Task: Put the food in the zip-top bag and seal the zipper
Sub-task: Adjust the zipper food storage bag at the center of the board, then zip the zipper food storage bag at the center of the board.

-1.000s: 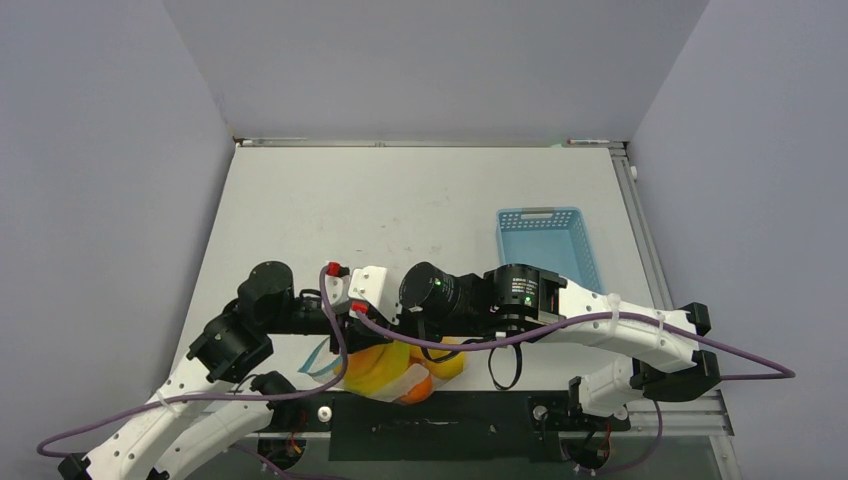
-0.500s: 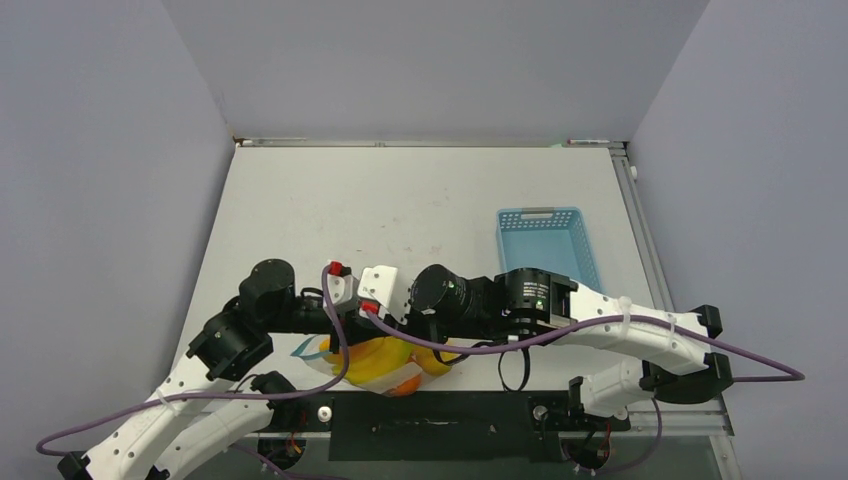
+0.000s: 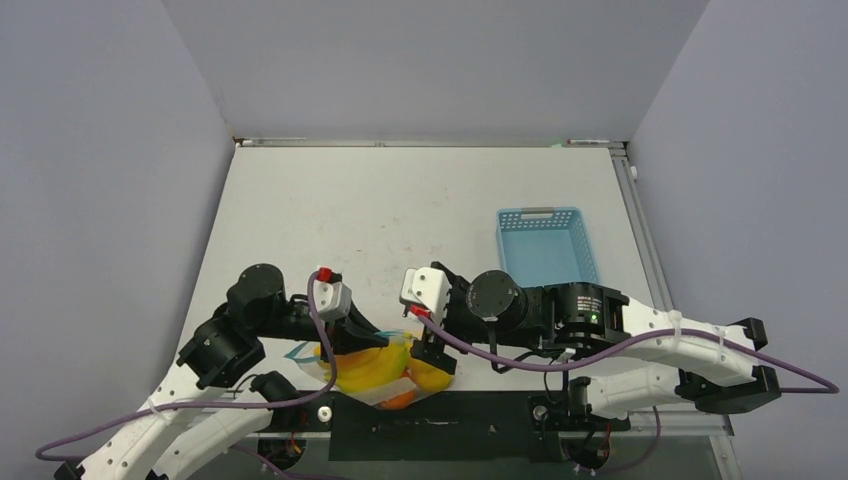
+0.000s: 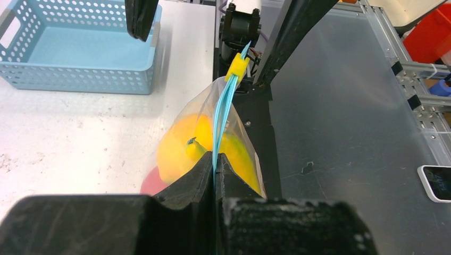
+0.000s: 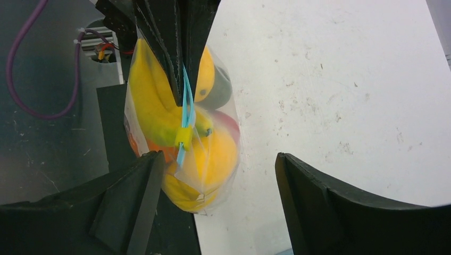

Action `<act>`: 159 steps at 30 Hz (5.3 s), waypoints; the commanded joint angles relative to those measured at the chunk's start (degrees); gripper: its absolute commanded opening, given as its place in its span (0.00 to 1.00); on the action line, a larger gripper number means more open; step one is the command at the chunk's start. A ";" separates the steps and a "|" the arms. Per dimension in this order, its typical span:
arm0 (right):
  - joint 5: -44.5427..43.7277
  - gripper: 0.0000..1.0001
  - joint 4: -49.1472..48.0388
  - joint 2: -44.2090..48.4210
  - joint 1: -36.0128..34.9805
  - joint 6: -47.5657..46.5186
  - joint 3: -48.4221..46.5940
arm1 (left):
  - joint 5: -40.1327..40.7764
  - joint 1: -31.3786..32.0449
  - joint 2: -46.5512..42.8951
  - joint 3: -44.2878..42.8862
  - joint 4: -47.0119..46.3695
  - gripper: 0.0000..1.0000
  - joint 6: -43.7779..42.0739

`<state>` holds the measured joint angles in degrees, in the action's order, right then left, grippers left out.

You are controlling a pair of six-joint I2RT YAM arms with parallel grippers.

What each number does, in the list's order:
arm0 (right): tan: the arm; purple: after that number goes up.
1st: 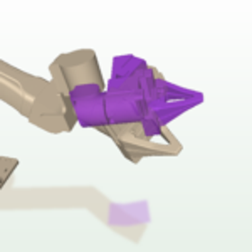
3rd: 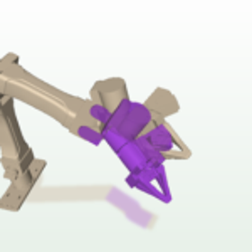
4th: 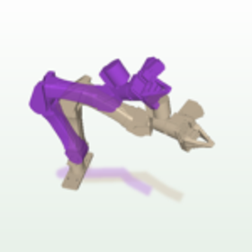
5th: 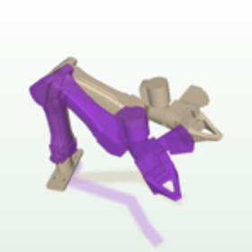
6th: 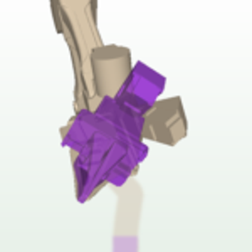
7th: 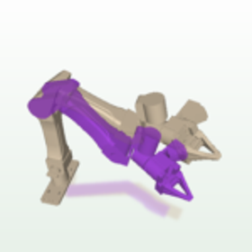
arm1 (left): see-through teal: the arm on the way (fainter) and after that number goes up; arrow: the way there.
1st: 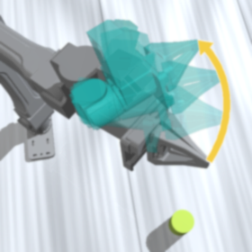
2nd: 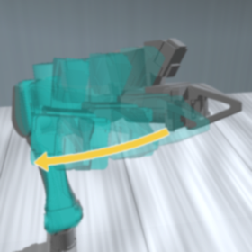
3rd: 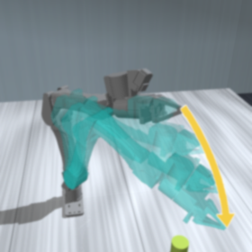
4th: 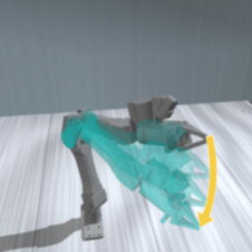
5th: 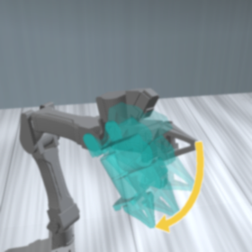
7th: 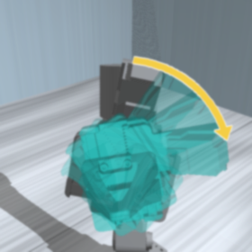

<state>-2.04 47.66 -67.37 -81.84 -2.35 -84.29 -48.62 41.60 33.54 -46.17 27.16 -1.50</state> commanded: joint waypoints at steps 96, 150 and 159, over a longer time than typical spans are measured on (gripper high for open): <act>5.87 0.05 -16.18 -0.42 -0.73 3.93 6.76 | -2.49 0.30 -0.91 2.76 -15.15 0.23 10.33; -0.28 0.10 -20.62 9.62 -0.74 4.78 10.01 | -2.65 0.32 -0.11 1.18 -10.34 0.00 7.56; 5.14 0.58 -15.50 5.89 -0.77 2.79 8.44 | -3.10 0.35 1.70 -1.59 -6.07 0.00 5.05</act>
<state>-0.12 30.50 -59.81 -82.24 1.43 -73.23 -50.92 41.91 34.96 -44.21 20.45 5.41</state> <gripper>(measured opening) 0.557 0.040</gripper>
